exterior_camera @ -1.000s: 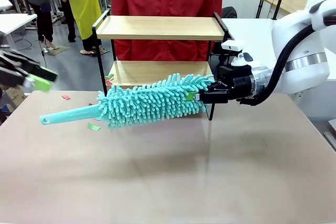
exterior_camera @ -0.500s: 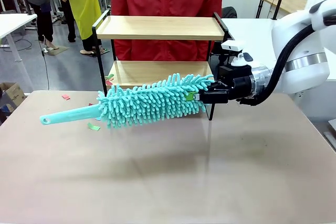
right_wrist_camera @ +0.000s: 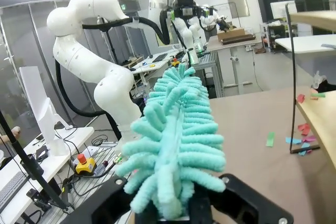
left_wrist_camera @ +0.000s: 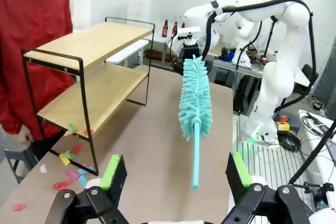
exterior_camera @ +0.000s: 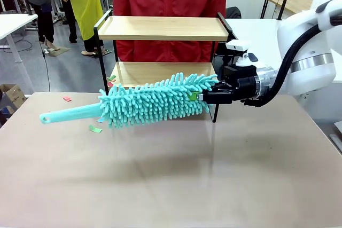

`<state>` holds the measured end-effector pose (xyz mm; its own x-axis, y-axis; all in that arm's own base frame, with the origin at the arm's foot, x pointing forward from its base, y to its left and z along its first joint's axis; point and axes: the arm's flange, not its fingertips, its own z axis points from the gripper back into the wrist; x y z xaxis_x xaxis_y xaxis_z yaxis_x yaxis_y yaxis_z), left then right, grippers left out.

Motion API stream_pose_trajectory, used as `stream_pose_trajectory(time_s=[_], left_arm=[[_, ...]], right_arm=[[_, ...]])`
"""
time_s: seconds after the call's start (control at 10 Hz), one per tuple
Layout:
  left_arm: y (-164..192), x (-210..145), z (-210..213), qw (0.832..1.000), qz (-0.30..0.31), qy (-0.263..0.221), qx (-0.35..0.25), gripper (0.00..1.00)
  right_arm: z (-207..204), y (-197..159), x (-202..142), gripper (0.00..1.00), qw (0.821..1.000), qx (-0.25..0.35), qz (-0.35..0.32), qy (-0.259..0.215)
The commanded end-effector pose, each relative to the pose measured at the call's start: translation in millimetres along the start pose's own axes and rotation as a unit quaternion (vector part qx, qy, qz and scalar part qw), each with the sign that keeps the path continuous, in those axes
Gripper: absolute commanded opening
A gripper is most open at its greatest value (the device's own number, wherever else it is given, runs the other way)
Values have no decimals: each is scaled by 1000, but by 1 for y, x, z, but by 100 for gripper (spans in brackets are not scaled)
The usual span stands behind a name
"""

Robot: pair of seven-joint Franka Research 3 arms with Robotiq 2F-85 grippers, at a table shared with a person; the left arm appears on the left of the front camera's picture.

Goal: Clean the shelf.
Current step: Hand the Duster back to the human.

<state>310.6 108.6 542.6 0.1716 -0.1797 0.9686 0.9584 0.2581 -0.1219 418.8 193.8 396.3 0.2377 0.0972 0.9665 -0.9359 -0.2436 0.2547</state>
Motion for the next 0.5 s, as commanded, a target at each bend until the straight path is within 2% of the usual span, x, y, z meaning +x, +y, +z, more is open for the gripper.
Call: stream_pose_trajectory(time_s=[0.0, 0.1, 0.2, 0.3, 0.4], left_arm=[[1, 7, -1, 1000, 2, -11, 0, 100], [1, 7, -1, 1000, 2, -11, 0, 100], [1, 7, -1, 1000, 2, -11, 0, 100], [1, 7, -1, 1000, 2, -11, 0, 100], [1, 7, -1, 1000, 2, -11, 0, 100]], right_arm=[[12, 26, 31, 16, 996, -14, 47, -80], [23, 38, 47, 16, 990, -38, 79, -112], [35, 53, 65, 16, 979, -40, 106, -170], [46, 68, 79, 16, 963, -49, 130, -231], [57, 81, 90, 16, 948, -73, 152, -271]])
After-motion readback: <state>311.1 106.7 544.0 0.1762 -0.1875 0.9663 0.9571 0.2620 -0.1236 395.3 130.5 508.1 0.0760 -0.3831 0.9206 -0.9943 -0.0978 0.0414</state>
